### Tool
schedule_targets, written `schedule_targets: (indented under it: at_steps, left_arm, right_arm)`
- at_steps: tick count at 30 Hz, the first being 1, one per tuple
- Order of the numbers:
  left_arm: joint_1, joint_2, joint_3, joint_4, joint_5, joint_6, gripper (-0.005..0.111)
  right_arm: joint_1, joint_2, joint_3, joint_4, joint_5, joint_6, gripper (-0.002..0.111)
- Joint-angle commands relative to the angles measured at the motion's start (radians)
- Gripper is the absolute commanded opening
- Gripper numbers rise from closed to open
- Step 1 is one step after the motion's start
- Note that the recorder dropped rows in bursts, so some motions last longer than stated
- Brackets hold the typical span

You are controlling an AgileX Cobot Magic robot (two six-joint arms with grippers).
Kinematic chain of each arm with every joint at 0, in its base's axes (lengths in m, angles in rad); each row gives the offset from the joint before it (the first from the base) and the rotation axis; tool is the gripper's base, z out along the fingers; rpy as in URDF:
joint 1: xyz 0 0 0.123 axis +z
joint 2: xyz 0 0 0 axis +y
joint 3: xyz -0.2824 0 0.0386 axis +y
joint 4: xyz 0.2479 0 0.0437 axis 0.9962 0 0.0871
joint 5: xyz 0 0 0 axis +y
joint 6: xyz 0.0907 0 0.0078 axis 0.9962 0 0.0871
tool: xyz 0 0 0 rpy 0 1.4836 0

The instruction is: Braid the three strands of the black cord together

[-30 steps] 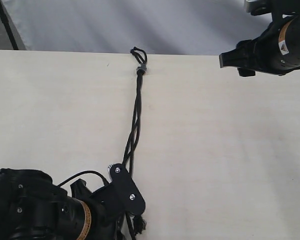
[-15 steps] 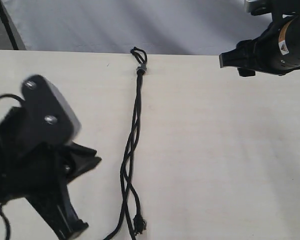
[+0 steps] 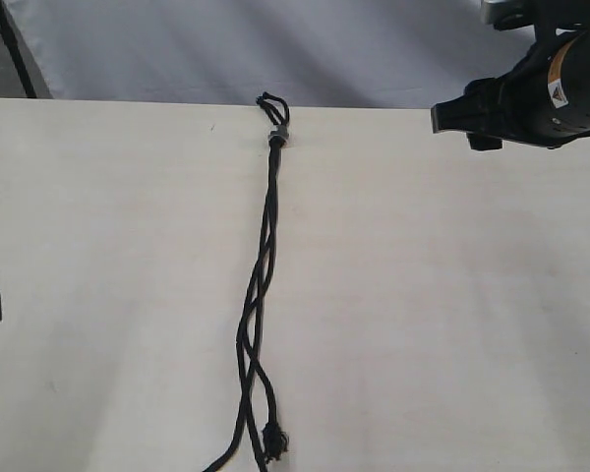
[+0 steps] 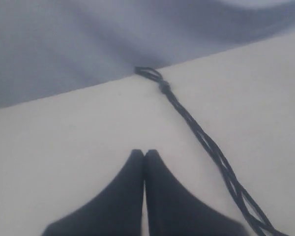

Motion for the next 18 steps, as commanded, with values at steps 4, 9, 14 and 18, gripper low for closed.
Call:
schedule_targets:
  at_steps: [4,9,14,18]
  left_arm:
    - [-0.008,-0.035,0.067,0.048,0.037,-0.156,0.000]
    - [-0.008,-0.035,0.067,0.050,0.037,-0.156,0.000]
    - [-0.008,-0.035,0.067,0.050,0.037,-0.156,0.000]
    - [-0.008,-0.035,0.067,0.050,0.037,-0.134,0.000]
  right_arm:
    - [-0.006,-0.008,0.002,-0.002,-0.034,0.007,0.061]
    - [-0.006,-0.008,0.002,-0.002,-0.034,0.005,0.061]
    - [-0.006,-0.008,0.002,-0.002,-0.034,0.005,0.061]
    - [-0.006,-0.008,0.002,-0.002,-0.034,0.002,0.061]
